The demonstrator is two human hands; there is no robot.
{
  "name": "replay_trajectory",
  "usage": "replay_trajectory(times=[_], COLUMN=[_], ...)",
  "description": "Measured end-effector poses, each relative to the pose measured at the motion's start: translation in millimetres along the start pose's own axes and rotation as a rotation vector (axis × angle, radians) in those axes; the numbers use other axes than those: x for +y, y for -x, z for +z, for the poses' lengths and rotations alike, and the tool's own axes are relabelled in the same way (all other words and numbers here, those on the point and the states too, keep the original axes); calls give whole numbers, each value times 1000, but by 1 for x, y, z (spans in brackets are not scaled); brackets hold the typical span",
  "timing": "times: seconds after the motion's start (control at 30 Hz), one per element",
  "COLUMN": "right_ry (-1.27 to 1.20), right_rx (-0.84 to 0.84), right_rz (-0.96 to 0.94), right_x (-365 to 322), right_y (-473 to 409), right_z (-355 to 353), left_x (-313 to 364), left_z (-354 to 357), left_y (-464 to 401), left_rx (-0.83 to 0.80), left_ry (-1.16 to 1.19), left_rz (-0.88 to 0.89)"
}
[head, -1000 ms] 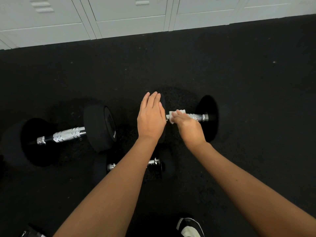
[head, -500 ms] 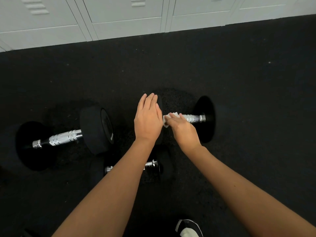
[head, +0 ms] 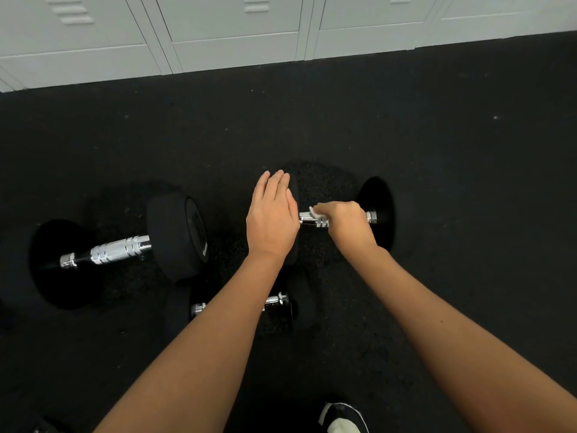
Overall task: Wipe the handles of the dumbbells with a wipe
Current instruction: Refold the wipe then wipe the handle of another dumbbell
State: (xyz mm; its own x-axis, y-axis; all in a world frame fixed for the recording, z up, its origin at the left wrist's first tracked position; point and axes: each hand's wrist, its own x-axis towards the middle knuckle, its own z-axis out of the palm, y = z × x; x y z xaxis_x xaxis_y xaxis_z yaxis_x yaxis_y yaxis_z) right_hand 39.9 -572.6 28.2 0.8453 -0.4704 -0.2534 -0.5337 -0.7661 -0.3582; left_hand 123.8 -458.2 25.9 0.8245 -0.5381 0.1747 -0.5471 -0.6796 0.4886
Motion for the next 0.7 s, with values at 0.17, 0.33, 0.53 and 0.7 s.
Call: replay_trajectory(times=[0.17, 0.33, 0.53, 0.7], right_ry=[-3, 59, -44, -8], right_rx=[-18, 1, 133, 108], right_rz=[24, 14, -17, -63], right_x=[18, -4, 17, -5], right_y=[8, 9, 29, 28], right_z=[7, 7, 17, 23], left_x=[-1, -1, 0, -1], left_z=[0, 1, 0, 1], left_y=[3, 2, 3, 2], left_rx=[7, -6, 7, 15], left_ry=[-9, -3, -12, -1], left_rz=[13, 4, 11, 16])
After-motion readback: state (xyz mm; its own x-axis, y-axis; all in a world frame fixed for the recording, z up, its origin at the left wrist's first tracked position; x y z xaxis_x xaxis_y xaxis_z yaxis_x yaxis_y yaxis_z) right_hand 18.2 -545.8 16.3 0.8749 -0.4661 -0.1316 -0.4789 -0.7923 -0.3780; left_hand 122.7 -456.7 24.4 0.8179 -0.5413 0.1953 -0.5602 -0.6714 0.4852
